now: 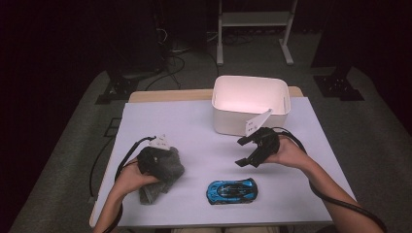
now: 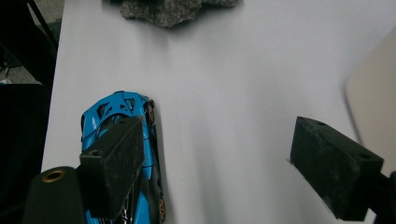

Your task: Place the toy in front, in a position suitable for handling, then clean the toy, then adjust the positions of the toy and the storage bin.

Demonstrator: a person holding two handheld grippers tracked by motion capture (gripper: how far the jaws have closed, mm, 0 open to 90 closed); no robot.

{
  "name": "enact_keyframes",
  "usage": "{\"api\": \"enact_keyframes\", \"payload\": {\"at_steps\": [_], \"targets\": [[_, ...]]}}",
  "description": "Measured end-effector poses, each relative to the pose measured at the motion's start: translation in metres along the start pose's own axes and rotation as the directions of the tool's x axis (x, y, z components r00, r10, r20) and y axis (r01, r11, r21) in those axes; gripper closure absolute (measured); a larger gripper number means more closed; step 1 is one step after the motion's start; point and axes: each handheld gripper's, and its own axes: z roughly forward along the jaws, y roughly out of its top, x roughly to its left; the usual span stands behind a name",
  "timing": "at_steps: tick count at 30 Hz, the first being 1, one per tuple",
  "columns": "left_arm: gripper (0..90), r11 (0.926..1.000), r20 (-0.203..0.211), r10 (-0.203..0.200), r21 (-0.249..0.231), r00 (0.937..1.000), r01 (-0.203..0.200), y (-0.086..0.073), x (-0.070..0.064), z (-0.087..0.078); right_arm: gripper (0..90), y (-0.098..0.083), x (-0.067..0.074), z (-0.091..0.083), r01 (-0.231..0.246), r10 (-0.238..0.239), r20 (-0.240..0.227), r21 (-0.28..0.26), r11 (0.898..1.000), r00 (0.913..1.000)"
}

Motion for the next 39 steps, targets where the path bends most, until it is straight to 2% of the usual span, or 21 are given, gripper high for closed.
{"api": "enact_keyframes", "payload": {"at_steps": [9, 24, 31, 39], "targets": [[6.5, 1.0000, 0.000, 0.007, -0.003, 1.0000, -0.007, 0.000, 0.000, -0.002, 16.6, 0.015, -0.017, -0.020, -0.006, 0.006, 0.030, -0.019, 1.000, 0.9995], [6.5, 0.9999, 0.004, 0.007, -0.016, 1.0000, -0.007, -0.002, 0.000, -0.007, 16.6, 0.038, -0.026, -0.039, 0.028, -0.028, 0.066, -0.007, 1.000, 0.9974], [6.5, 0.9996, 0.003, 0.012, -0.026, 0.9999, -0.012, -0.001, 0.000, -0.009, 16.7, 0.048, -0.039, -0.047, 0.037, -0.037, 0.091, 0.000, 0.999, 0.9951], [6.5, 0.9996, 0.003, 0.015, -0.022, 0.9999, -0.015, -0.001, 0.000, -0.009, 17.1, 0.053, -0.057, -0.050, 0.015, -0.015, 0.121, 0.005, 1.000, 0.9925]]}}
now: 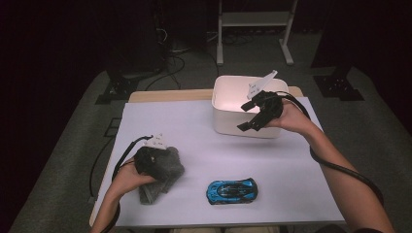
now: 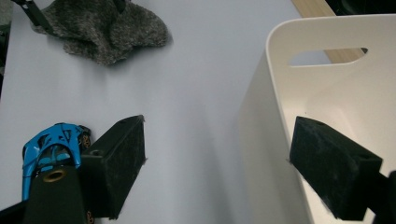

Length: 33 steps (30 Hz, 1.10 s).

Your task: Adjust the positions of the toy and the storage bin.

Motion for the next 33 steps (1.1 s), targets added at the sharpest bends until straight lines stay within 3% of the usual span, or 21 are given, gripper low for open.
{"api": "enact_keyframes", "payload": {"at_steps": [11, 21, 29, 33], "targets": [[6.5, 1.0000, 0.008, 0.001, -0.001, 1.0000, -0.001, 0.002, -0.003, 0.000, 25.2, -0.004, -0.025, 0.008, -0.021, 0.021, 0.039, 0.015, 1.000, 0.9990], [6.5, 1.0000, 0.005, 0.003, 0.004, 1.0000, -0.003, -0.001, -0.003, -0.001, 56.5, -0.008, -0.037, 0.020, -0.040, 0.036, 0.063, 0.052, 0.998, 0.9974], [6.5, 0.9999, 0.007, 0.005, 0.010, 1.0000, -0.005, -0.001, -0.002, -0.001, 79.8, -0.011, -0.040, 0.027, -0.036, 0.033, 0.044, 0.089, 0.995, 0.9985], [6.5, 0.9999, 0.008, 0.006, 0.012, 0.9999, -0.006, -0.001, -0.002, -0.001, 83.2, -0.011, -0.041, 0.028, -0.037, 0.034, 0.030, 0.087, 0.996, 0.9990]]}}
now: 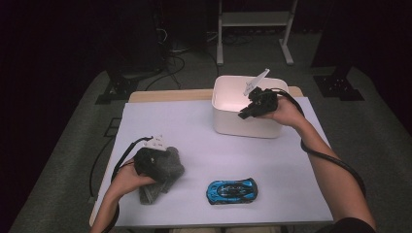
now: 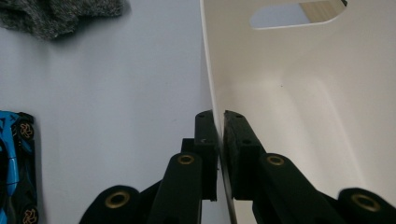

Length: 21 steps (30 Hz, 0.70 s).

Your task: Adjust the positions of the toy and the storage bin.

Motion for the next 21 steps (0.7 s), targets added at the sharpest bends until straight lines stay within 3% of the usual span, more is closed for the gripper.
{"api": "enact_keyframes", "payload": {"at_steps": [9, 21], "targets": [[6.5, 0.9999, 0.000, -0.009, -0.008, 1.0000, 0.009, -0.002, 0.000, -0.001, 85.6, 0.001, 0.001, 0.000, 0.023, -0.023, -0.023, 0.000, 1.000, 0.9995], [6.5, 0.9999, -0.007, -0.004, 0.011, 1.0000, 0.004, -0.003, 0.000, 0.000, 86.4, 0.006, 0.022, 0.003, 0.065, -0.066, -0.065, -0.005, 0.998, 0.9957]]}}
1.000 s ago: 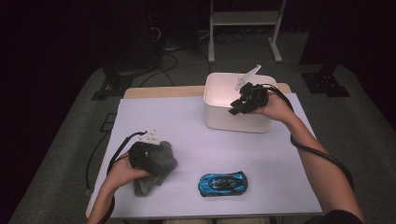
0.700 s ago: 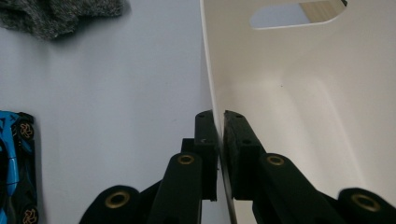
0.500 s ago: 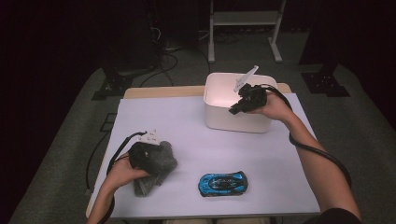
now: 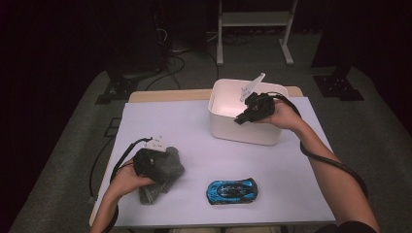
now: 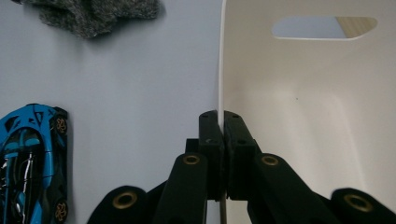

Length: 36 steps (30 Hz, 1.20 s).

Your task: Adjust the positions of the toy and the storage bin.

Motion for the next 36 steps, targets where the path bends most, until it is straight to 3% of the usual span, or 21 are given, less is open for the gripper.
{"api": "enact_keyframes", "payload": {"at_steps": [15, 36], "targets": [[6.5, 0.9999, 0.002, 0.014, 0.001, 0.9999, -0.014, 0.003, -0.003, 0.000, 86.4, 0.004, 0.041, 0.006, 0.061, -0.062, -0.044, -0.036, 0.998, 0.9971], [6.5, 1.0000, 0.005, 0.006, 0.006, 1.0000, -0.006, 0.002, -0.003, 0.001, 86.2, 0.016, 0.071, 0.010, 0.134, -0.135, -0.107, -0.010, 0.991, 0.9851]]}}
